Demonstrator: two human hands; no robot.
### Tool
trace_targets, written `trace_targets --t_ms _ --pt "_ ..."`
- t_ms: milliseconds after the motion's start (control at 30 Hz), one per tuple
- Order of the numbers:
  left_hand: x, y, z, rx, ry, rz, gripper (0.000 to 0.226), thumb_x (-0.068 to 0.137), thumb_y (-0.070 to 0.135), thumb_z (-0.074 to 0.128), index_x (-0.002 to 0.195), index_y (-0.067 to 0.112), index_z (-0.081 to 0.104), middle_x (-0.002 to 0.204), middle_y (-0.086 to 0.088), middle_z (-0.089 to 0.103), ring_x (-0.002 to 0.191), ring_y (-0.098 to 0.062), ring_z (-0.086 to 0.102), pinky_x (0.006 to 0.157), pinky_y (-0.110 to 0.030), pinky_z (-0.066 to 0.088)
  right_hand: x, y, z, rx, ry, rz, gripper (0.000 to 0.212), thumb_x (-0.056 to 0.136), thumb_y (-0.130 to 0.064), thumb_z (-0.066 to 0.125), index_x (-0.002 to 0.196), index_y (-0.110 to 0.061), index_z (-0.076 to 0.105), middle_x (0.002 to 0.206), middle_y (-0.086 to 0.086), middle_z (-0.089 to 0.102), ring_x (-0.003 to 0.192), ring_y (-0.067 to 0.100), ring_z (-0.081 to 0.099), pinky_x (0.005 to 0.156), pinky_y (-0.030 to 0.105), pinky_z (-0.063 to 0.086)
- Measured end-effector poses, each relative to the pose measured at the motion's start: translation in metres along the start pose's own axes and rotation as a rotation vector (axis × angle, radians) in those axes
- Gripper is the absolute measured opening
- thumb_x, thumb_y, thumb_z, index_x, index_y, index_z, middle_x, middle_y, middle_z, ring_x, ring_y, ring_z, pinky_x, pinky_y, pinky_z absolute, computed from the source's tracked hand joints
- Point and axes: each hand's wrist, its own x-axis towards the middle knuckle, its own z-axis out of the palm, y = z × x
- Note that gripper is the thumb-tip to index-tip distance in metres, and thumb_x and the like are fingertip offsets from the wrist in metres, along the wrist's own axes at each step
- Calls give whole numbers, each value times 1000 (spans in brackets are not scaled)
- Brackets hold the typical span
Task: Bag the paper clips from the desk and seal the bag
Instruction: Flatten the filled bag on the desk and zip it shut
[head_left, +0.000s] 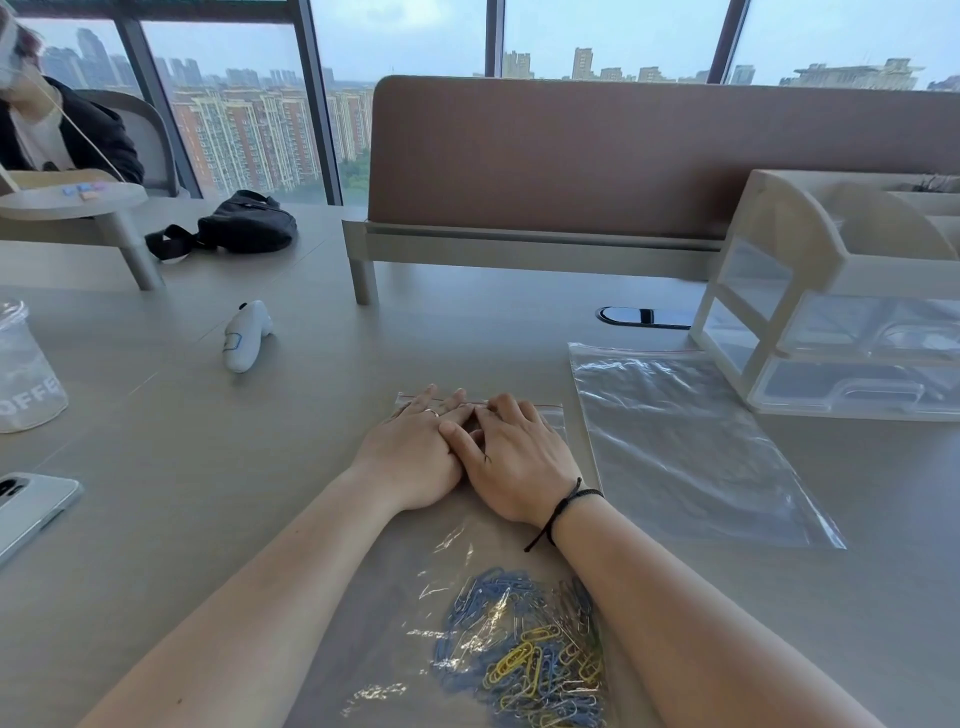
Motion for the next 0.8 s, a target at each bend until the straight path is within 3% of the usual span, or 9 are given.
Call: trace_targets --t_ms 467,600,800 --pt "1 -4 2 14 20 -40 50 99 60 28 148 51 27 162 18 23 152 -15 11 123 -37 13 -1 -2 -1 -84 22 -6 82 89 -75 7 125 -23 58 124 -2 53 121 22 46 108 36 33" --pt "-1 -3 -4 22 63 -108 45 101 55 31 145 48 38 160 19 26 152 -14 16 122 -33 15 0 -3 -5 -153 45 15 85 86 -78 3 117 -27 64 120 -3 58 118 23 50 111 42 28" --pt "-10 -6 -17 13 73 -197 44 104 53 28 142 42 46 160 17 29 151 -17 19 118 -39 21 -4 -2 -15 -258 19 27 89 87 -77 2 118 -20 64 127 -4 58 123 23 48 113 50 21"
